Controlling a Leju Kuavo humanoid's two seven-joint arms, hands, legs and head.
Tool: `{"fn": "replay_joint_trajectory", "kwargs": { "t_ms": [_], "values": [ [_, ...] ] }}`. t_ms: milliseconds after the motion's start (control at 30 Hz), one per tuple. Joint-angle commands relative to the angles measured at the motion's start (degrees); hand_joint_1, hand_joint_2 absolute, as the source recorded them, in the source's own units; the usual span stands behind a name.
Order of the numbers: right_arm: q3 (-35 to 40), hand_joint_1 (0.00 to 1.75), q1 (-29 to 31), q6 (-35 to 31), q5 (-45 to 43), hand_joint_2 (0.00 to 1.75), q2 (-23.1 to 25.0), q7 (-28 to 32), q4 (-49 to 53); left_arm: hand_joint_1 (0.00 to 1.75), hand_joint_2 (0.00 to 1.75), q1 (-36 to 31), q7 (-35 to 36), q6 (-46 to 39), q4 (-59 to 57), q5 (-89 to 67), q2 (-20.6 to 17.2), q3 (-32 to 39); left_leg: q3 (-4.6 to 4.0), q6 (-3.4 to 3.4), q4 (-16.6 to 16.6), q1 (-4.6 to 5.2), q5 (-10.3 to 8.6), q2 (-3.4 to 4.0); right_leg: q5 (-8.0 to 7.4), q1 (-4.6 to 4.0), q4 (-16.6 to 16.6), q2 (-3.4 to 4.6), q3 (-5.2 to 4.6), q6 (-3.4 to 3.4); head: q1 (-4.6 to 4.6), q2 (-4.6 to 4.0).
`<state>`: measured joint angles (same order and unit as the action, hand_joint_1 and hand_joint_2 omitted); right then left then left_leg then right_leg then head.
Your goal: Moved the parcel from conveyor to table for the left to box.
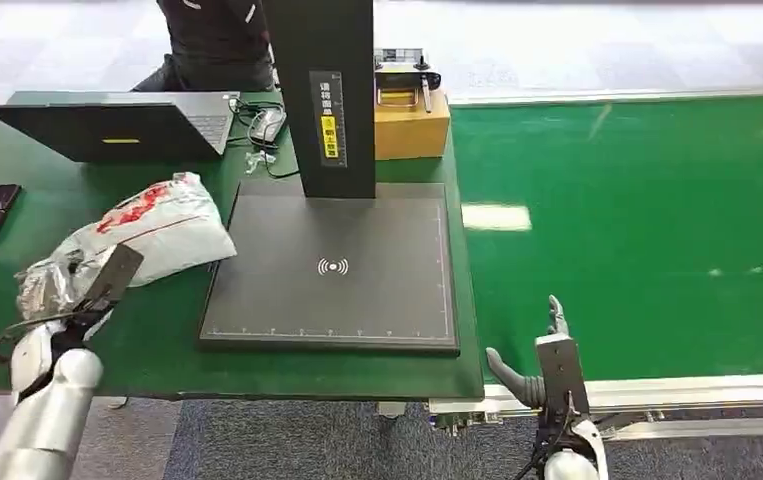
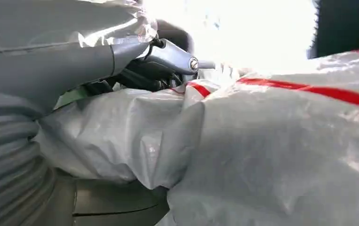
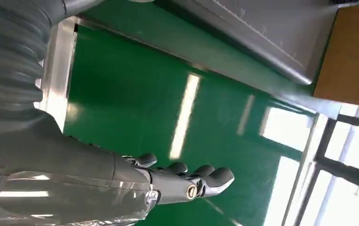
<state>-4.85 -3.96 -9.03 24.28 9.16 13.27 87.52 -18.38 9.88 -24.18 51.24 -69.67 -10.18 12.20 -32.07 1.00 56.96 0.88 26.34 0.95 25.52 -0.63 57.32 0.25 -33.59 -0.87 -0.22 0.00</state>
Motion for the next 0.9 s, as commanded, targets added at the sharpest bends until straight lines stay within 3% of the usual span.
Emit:
{"fn": "replay_joint_trajectory", "kwargs": {
  "t_ms": [33,167,233,400,600,667,700,733,800,900],
  "values": [
    [5.17,0.00,4.96,0.99,0.28,1.75,-0.90,0.12,-4.28,0.00,1.75,10.13,-5.50,-0.59,21.56,-4.30,7.85,8.78,0.01,-0.07,-0.01,-0.02,0.04,0.07,0.00,0.01,-0.05,0.10,0.03,0.11,0.02,0.00],
    [5.93,0.00,6.61,1.58,-0.16,1.75,-1.33,0.75,-5.92,0.00,1.75,9.94,-10.25,-0.20,22.35,0.21,10.02,3.51,0.01,-0.07,-0.02,-0.01,-0.04,-0.38,0.01,0.03,-0.13,-0.35,0.15,0.19,0.02,0.00],
    [6.52,0.00,7.55,1.77,-0.71,1.75,-1.86,1.79,-6.54,0.00,1.75,10.58,-20.75,3.10,23.21,11.86,9.65,-1.80,0.02,-0.05,-0.02,0.00,-0.07,-0.51,0.01,0.05,-0.14,-0.48,0.20,0.23,0.02,0.00],
    [6.04,0.00,7.81,1.05,-0.66,1.75,-1.94,2.85,-5.29,0.00,1.75,11.96,-27.95,1.98,26.50,19.93,11.54,-7.56,0.07,-0.08,-0.06,0.02,-0.06,-0.55,0.00,0.08,-0.16,-0.52,0.26,0.23,0.00,0.00],
    [4.33,0.00,7.51,0.56,-0.53,1.75,-1.75,3.20,-3.40,0.00,1.75,10.75,-30.64,1.29,25.91,26.21,13.28,-10.81,0.03,-0.04,0.00,0.04,-0.04,-0.58,0.04,0.08,-0.10,-0.58,0.21,0.20,0.00,0.00],
    [3.93,0.00,7.31,1.08,-1.49,1.75,-1.79,4.71,-2.81,0.00,1.75,10.70,-36.95,10.96,26.91,44.07,15.60,-8.97,0.03,-0.06,0.01,0.01,-0.04,-0.60,0.02,0.06,-0.11,-0.58,0.23,0.23,-0.02,0.00],
    [3.90,0.00,7.37,1.07,-1.49,1.75,-1.82,4.71,-2.77,0.00,1.75,10.86,-36.91,10.91,26.86,43.99,15.79,-9.11,0.00,-0.04,0.03,0.03,-0.03,-0.51,0.01,0.07,-0.08,-0.50,0.16,0.20,0.00,0.00],
    [3.84,0.00,7.43,1.91,-2.81,1.75,-1.83,6.13,-2.65,0.00,1.75,11.29,-38.00,17.30,27.60,51.39,16.23,-9.20,-0.02,-0.02,0.04,0.05,-0.03,-0.48,0.01,0.08,-0.06,-0.47,0.11,0.18,0.00,0.00],
    [3.31,0.00,7.67,1.47,-3.34,1.75,-1.91,8.09,-2.49,0.00,1.75,12.34,-35.67,27.47,26.82,60.92,17.19,-9.88,-0.01,-0.02,0.04,0.03,-0.02,-0.49,0.01,0.06,-0.07,-0.48,0.14,0.19,0.00,0.00],
    [2.91,0.00,6.87,1.19,-3.28,1.75,-1.96,9.64,-1.02,0.00,1.75,12.29,-34.65,34.05,23.85,67.06,18.08,-11.66,0.05,0.01,-0.01,0.06,-0.02,-0.44,0.02,0.09,-0.09,-0.45,0.18,0.17,0.00,0.00]
  ]
}}
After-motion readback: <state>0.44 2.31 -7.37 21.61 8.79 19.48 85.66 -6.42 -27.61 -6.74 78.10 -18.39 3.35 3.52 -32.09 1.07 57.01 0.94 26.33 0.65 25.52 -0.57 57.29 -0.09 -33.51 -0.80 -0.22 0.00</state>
